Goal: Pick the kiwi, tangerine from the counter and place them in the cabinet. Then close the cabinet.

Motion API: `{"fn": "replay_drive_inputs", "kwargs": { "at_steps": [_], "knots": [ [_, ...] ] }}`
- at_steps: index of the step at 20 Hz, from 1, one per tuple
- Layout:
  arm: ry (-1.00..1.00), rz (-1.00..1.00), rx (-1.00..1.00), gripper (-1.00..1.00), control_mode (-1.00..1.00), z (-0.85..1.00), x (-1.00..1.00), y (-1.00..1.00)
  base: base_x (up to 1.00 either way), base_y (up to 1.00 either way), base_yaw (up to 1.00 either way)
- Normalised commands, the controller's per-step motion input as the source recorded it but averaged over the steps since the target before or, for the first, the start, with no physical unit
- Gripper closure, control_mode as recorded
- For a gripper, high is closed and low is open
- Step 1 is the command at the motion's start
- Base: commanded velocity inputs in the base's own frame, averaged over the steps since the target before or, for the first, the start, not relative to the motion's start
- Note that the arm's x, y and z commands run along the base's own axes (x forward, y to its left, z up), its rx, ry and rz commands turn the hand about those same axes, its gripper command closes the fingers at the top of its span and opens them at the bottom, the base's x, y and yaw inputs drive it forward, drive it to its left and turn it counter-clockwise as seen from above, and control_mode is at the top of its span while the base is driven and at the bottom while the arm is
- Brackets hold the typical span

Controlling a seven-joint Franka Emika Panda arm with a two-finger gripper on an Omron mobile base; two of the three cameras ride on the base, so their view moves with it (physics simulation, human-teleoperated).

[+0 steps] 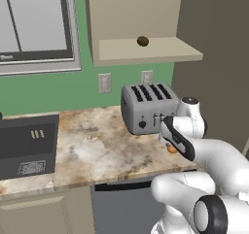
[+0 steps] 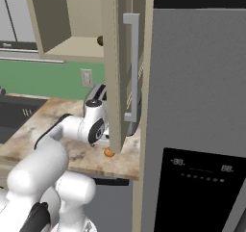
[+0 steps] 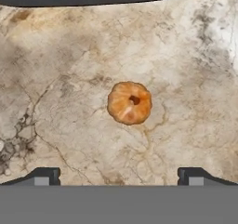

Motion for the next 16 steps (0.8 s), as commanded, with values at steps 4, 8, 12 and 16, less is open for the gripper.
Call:
{"fn": "replay_drive_inputs", "kwargs": {
  "at_steps": [4,8,12,16],
  "knots": [
    [0.0,0.0,0.05,-1.0,-1.0,-0.28,0.19,-0.25,0.0,0.0,0.0],
    [0.0,0.0,0.04,-1.0,-1.0,-0.24,0.18,-0.19,0.0,0.0,0.0],
    [0.0,0.0,0.01,-1.0,-1.0,-0.21,0.21,-0.02,0.0,0.0,0.0],
    [0.0,0.0,0.0,-1.0,-1.0,-0.17,0.24,0.0,0.0,0.0,0.0]
  ]
}}
